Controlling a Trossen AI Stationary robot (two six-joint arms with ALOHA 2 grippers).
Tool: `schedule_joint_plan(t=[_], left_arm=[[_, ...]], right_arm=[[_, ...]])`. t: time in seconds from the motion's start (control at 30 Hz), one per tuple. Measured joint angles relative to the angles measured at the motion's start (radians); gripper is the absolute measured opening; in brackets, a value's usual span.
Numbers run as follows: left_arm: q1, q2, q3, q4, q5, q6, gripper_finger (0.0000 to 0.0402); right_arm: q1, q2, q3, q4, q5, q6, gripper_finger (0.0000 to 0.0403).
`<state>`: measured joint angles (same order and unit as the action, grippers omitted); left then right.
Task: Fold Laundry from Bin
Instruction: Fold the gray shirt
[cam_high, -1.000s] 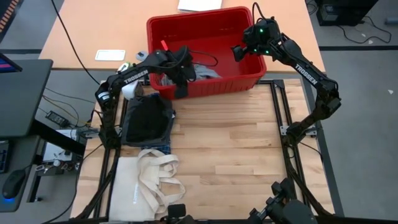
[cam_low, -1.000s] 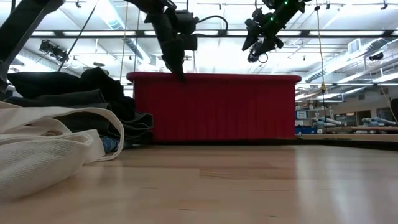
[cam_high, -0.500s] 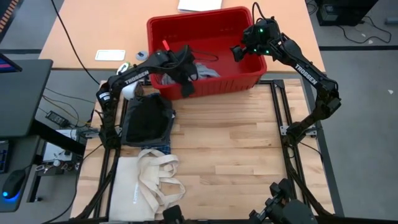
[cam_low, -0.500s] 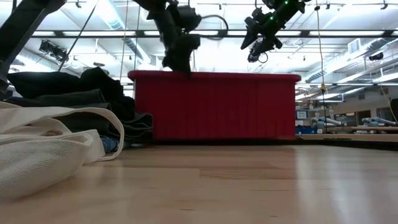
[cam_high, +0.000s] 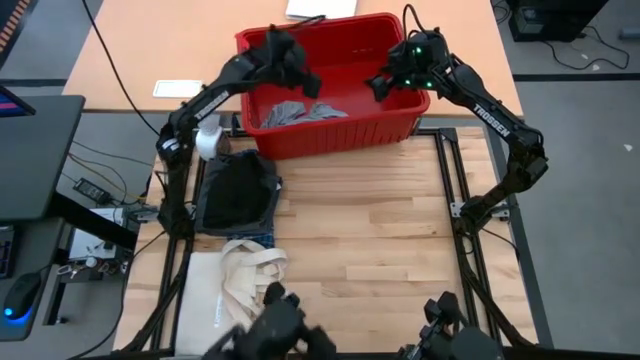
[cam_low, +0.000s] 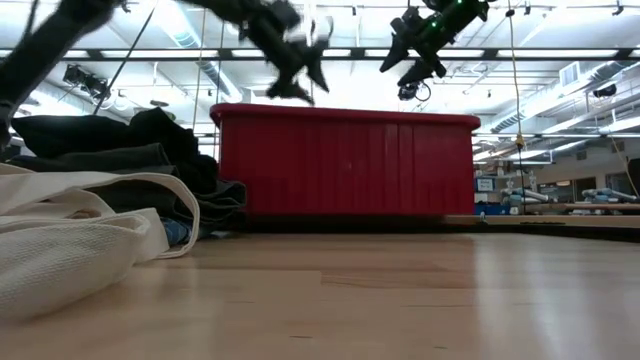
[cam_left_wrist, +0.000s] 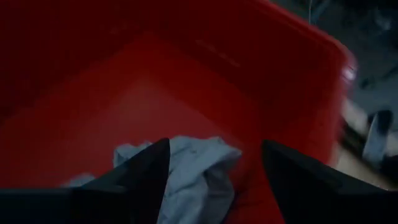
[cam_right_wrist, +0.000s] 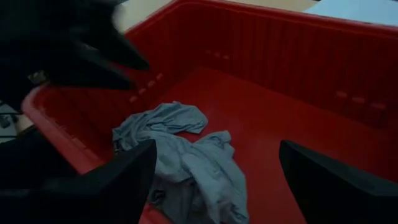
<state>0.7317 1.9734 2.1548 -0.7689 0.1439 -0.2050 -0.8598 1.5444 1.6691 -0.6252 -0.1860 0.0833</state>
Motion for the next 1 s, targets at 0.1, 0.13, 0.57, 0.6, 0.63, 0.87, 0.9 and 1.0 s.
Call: schedule_joint_plan(t=[0.1,0.13,0.57,0.6,0.63,0.87,0.9,1.0], left_arm=[[0.05,0.076,-0.002,-0.014,0.088,-0.123,0.0242],[0.054,0.1,-0.002,-0.02,0.089,-0.145,0.0238],[-0.006,0.315,0.0,-0.127,-0.075,0.12,0.0229],[-0.01,0.327,-0.001,-0.139,-0.075,0.142,0.0229],[-0.018,0.341,-0.001,-0.139,-0.082,0.164,0.0229],[-0.042,0.361,-0.002,-0.127,-0.155,0.219,0.0175],[-0.042,0.361,-0.002,-0.125,-0.154,0.233,0.015],[-0.033,0.361,-0.002,-0.123,-0.157,0.267,0.0054]], right_arm=[[0.021,0.0,0.0,0.0,-0.002,0.011,0.0346],[0.029,0.0,0.0,0.0,-0.002,0.011,0.0346],[0.106,0.0,0.0,0.003,0.012,0.022,0.0346],[0.108,0.0,0.0,0.003,0.011,0.027,0.0346],[0.113,0.0,0.0,0.003,0.009,0.03,0.0346],[0.138,0.0,0.0,0.002,0.009,0.029,0.0346],[0.14,0.0,0.0,0.003,0.009,0.028,0.0346],[0.142,0.0,0.0,0.003,0.009,0.028,0.0346]])
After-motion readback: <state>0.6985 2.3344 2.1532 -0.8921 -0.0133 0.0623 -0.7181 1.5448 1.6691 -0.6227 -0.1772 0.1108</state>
